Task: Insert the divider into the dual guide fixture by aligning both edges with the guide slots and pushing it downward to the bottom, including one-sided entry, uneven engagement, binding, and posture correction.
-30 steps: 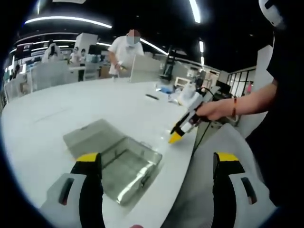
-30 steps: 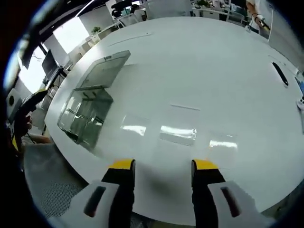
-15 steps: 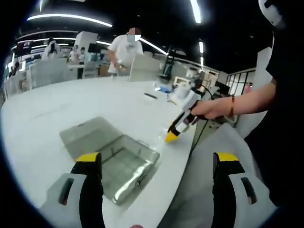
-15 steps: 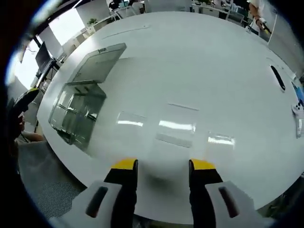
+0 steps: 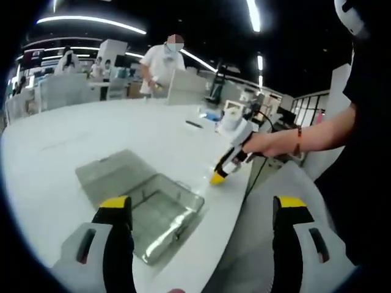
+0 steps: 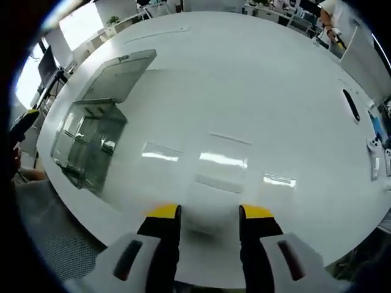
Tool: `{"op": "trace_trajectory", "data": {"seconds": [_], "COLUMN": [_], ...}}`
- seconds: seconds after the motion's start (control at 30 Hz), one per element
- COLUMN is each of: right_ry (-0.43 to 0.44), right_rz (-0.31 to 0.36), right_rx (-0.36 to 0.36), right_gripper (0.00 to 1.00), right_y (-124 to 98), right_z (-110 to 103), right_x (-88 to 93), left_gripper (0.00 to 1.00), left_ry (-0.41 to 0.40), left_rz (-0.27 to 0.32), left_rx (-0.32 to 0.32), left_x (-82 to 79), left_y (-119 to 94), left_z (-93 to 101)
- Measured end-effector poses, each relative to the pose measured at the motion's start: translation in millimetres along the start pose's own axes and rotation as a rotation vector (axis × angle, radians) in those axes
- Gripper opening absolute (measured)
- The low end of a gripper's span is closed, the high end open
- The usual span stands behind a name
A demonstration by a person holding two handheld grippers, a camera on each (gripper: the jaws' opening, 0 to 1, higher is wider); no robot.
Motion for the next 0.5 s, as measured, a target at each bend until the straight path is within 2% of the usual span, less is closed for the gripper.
{"op": "trace_trajectory", "data": {"seconds": [0.23, 0.5], "right_ry": [0.021, 0.029], "right_rz": [0.011, -0.001], "right_rx": [0.007, 0.011], "right_gripper": [0.35, 0.34], "right_y": [0.8, 1.3], "right_z": [1.5, 1.2], "right_x": [-0.4, -1.3], "left_gripper": [0.94, 0.93], "left_ry": [-0.022, -0.019], "left_rz": [0.01, -0.006], "left_rx": [0.0, 0.006], "left_x": [0.8, 3.5], "left_y": [0.4, 3.0], "left_z": [-1.0, 0.4]}}
Point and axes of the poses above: the point that each gripper's makers call its tool centre point, and the gripper's own axes: y roughly forward along the fingers, z roughly to its right, x roughly out of its underside, the point moved 2 cm from there along -y, roughly backward along the fingers, and after that the axes turned 15 degrees about -y, right-handed, at the moved point
